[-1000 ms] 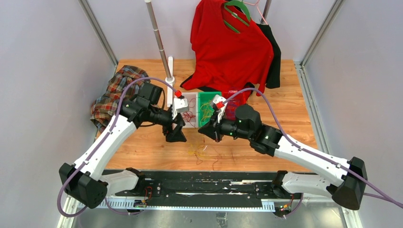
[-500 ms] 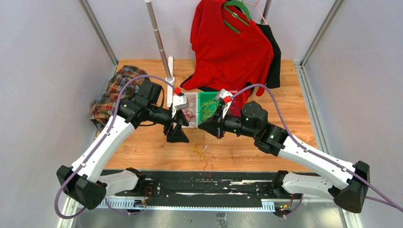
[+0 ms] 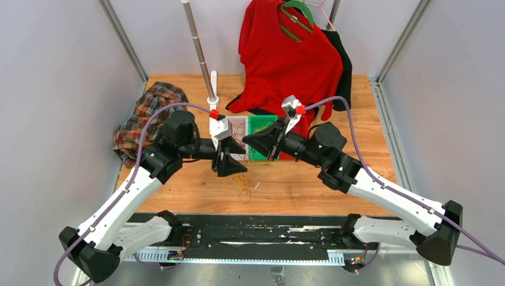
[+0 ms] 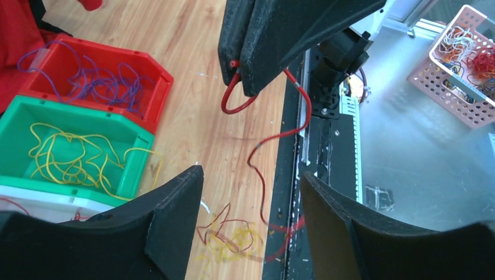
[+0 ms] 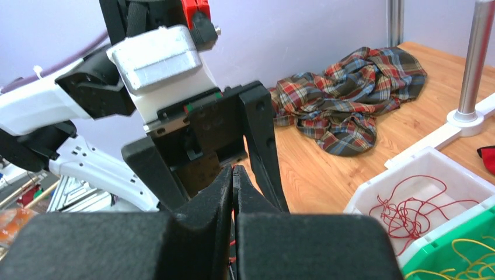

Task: Untangle the cables

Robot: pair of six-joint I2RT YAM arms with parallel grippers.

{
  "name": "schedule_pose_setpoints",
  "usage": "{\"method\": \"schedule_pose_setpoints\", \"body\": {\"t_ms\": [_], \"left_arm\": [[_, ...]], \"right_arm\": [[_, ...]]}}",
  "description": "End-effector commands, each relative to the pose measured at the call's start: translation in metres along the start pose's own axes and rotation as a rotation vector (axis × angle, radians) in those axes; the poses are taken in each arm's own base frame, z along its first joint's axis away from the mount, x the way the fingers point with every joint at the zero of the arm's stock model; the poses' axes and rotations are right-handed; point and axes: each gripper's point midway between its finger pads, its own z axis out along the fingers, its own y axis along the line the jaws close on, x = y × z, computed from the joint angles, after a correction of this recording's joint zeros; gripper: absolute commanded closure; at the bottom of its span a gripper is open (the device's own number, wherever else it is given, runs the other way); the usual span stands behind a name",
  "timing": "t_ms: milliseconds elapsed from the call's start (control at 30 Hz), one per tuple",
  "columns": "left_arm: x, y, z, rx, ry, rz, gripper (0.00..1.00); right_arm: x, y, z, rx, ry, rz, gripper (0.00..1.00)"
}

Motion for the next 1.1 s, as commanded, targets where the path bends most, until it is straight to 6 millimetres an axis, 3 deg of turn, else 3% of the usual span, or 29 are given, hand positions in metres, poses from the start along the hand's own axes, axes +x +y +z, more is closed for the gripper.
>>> {"method": "schedule_pose_setpoints", "body": {"t_ms": [0,167,233,333,400,433,467,533,600,833,900,1067], "left_arm": [[-0.023,0.003,0.01,-0.016,-0.084,0.044,0.35],[-0.024,0.003,0.016,-0.009,-0.105,0.044,0.4],[-0.024,0.001,0.018,-0.001,-0.102,0.033,0.48],[-0.027,0.001,0.016,-0.012,-0.105,0.035,0.71],[-0.032,0.0,0.013,-0.023,-0.113,0.037,0.93],[-0.037,-0.001,0.012,-0.025,-0.119,0.037,0.98],[-0.042,-0.002,0.01,-0.027,-0.126,0.037,0.99],[-0.058,-0.006,0.005,-0.027,-0.15,0.051,0.99],[-0.071,-0.01,0.001,-0.029,-0.166,0.059,0.99],[-0.11,-0.027,-0.015,-0.013,-0.227,0.09,0.99],[-0.12,-0.027,-0.017,-0.026,-0.248,0.071,0.99],[-0.129,-0.031,-0.018,-0.008,-0.259,0.025,0.99]], "right_arm": [[-0.046,0.006,0.005,-0.004,-0.15,0.019,0.99],[-0.057,0.007,0.005,0.003,-0.178,0.018,0.99],[-0.059,0.006,0.004,0.009,-0.187,0.011,0.99],[-0.06,0.005,0.001,0.016,-0.191,0.008,0.99],[-0.059,0.003,-0.002,0.03,-0.193,-0.001,0.99],[-0.058,0.001,-0.003,0.041,-0.19,-0.002,0.95],[-0.057,-0.001,-0.005,0.048,-0.187,-0.005,0.85],[-0.054,-0.002,-0.011,0.057,-0.175,-0.011,0.54],[-0.045,-0.004,-0.019,0.069,-0.148,-0.029,0.37],[-0.02,0.003,-0.045,0.019,-0.098,-0.106,0.32],[-0.014,0.013,-0.043,-0.054,-0.098,-0.113,0.31],[-0.004,0.032,-0.015,-0.152,-0.048,-0.192,0.31]]}}
